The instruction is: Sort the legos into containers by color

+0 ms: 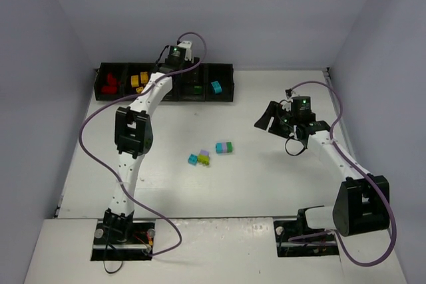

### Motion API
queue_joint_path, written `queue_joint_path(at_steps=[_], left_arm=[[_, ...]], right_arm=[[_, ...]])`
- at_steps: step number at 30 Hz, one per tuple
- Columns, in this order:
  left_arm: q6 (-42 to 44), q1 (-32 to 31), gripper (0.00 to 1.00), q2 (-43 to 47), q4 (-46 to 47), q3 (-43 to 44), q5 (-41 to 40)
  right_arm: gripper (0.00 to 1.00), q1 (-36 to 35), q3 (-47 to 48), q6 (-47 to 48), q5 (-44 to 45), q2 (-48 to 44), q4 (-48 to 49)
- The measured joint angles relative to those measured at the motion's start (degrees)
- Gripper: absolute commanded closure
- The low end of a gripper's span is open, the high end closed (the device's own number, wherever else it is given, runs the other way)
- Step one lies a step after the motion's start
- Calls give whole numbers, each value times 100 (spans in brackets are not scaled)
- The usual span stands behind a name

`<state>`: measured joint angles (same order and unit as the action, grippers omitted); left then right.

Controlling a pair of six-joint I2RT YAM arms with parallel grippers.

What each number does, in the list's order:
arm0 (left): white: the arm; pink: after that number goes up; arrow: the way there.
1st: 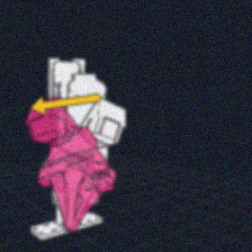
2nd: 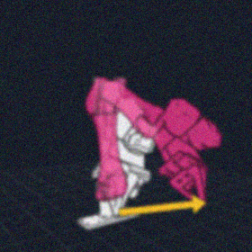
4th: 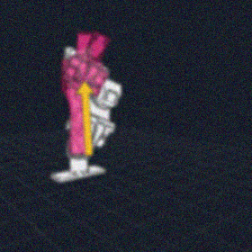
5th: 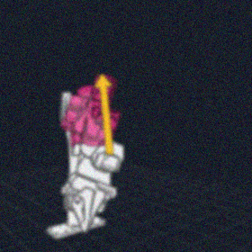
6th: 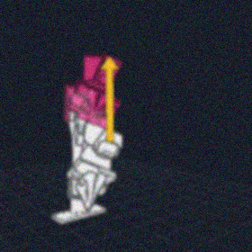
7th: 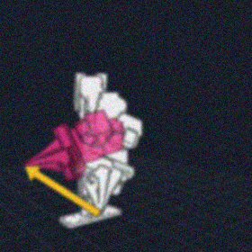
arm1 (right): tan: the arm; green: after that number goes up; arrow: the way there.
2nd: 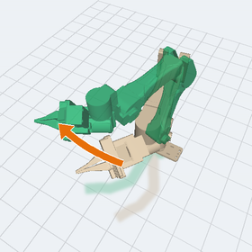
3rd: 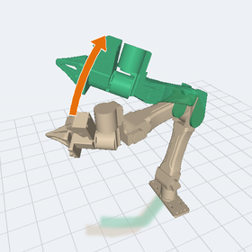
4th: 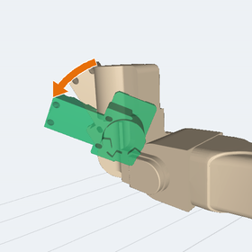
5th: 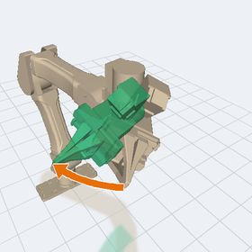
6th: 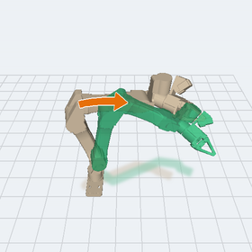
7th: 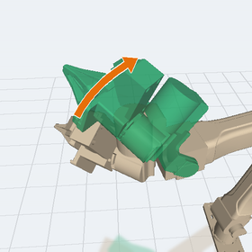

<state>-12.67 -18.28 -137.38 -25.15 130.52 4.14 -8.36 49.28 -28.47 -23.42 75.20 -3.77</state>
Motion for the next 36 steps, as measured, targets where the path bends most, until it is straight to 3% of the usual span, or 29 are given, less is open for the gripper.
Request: queue_joint_path(at_steps=[5,11,20,27,36], left_arm=[[7,2,29,398,48,-649,216],[68,-57,29,1958,0,-2702,518],[308,-918,35,4249,-247,-5241,728],[356,-1488,35,4540,-612,-6498,957],[343,-1768,39,4406,-647,-6710,918]], right_arm=[[40,0,7,7,-2,0,-33],[54,-39,70,50,-17,13,-35],[48,-225,105,133,-61,186,-33],[46,-273,105,153,-70,197,-31],[46,-304,98,149,-103,195,-31]])
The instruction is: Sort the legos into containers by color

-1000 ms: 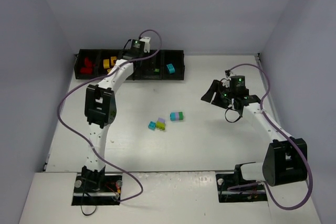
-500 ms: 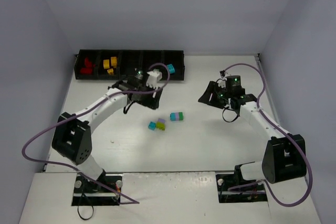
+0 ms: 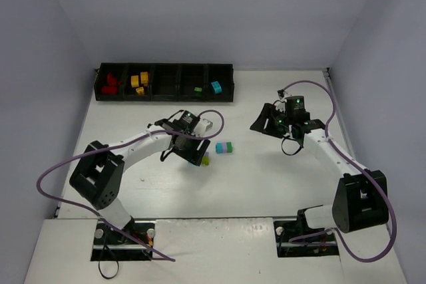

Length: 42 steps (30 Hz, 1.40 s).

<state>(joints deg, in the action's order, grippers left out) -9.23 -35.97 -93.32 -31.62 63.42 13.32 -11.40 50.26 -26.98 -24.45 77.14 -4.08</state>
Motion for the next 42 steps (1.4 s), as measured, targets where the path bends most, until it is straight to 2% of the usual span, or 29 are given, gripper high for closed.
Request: queue_joint_path(at_steps=[10,13,15,17,19,24,28,31,37,42], left_arm=[[-9,-68,46,-710,227,24,-323],[-28,-68,59,-780,227,96,-444],[-52,-68,81,-811,227,122,-518],[-13,-66,95,-804,212,131,-592],[-11,-35,99,-804,151,155,-640],[107,282,100,-793,-238,699,-699],[129,763,100,-811,-254,1843,-699],[105,953,100,-1067,-28,3029,-699],[-131,935,98,-2645,638,5480,-688],[-334,885,93,-3978,1019,6457,-568]], right_arm=[[45,0,-136,-15,2,-127,0],[45,0,-140,-22,4,-164,2],[45,0,-142,-22,7,-175,2],[45,0,-144,-24,9,-175,0],[45,0,-144,-28,11,-175,2],[45,0,-144,-42,13,-175,0],[45,0,-144,-42,17,-184,0],[45,0,-144,-37,48,-199,0],[45,0,-144,-20,109,-201,-2],[45,0,-144,2,120,-201,-4]])
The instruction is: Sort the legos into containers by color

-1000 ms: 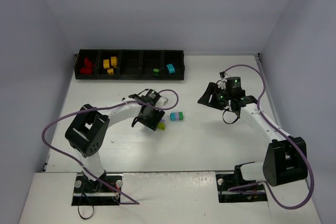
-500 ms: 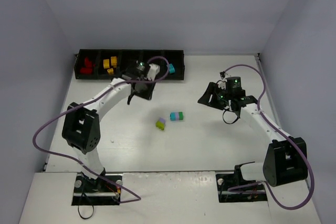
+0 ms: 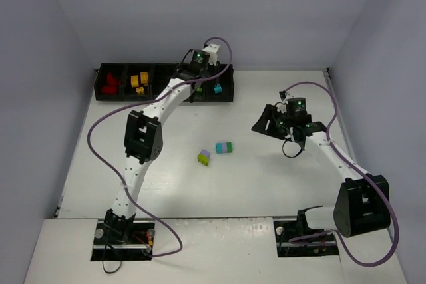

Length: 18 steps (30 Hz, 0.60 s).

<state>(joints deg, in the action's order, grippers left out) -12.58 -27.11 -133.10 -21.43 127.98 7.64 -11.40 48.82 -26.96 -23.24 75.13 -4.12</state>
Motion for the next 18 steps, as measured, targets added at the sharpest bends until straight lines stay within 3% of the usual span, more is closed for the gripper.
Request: queue_joint_path(at_steps=[6,12,18], left_arm=[[-256,-20,71,-933,411,448,44],[-393,-20,37,-1058,761,575,87],[-439,-20,33,-1008,846,535,179]], right_arm=[[45,0,7,4,2,0,-13],[45,0,9,4,0,0,-66],[45,0,13,11,0,2,-96]])
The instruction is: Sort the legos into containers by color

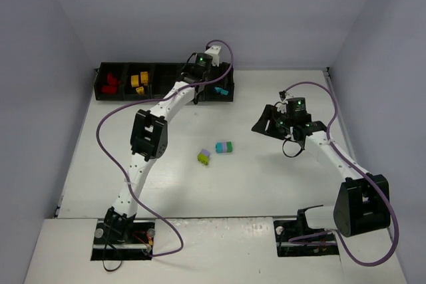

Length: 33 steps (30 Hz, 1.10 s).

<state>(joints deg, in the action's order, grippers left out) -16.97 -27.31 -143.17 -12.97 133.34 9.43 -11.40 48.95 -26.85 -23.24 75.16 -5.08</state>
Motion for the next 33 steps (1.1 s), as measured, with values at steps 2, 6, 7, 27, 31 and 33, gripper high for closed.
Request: queue_joint_path(at_steps=[2,6,7,27,31,33], left_arm=[[20,0,33,160,-15,-229,72],[192,0,33,870,-245,-1108,179],[262,0,33,1113,-326,-1373,192],[970,-1003,33,3998,-1958,-5362,70],[949,-1126,33,3582,-2170,-5274,9],[929,-1174,33,3381,-2262,-5154,-31]], right_arm=[[46,0,13,13,-2,2,-9],[46,-2,120,57,-4,42,-33],[46,-13,157,74,-7,66,-35],[47,-404,315,153,22,522,31],[47,-496,313,133,44,522,83],[47,-527,310,116,52,522,103]])
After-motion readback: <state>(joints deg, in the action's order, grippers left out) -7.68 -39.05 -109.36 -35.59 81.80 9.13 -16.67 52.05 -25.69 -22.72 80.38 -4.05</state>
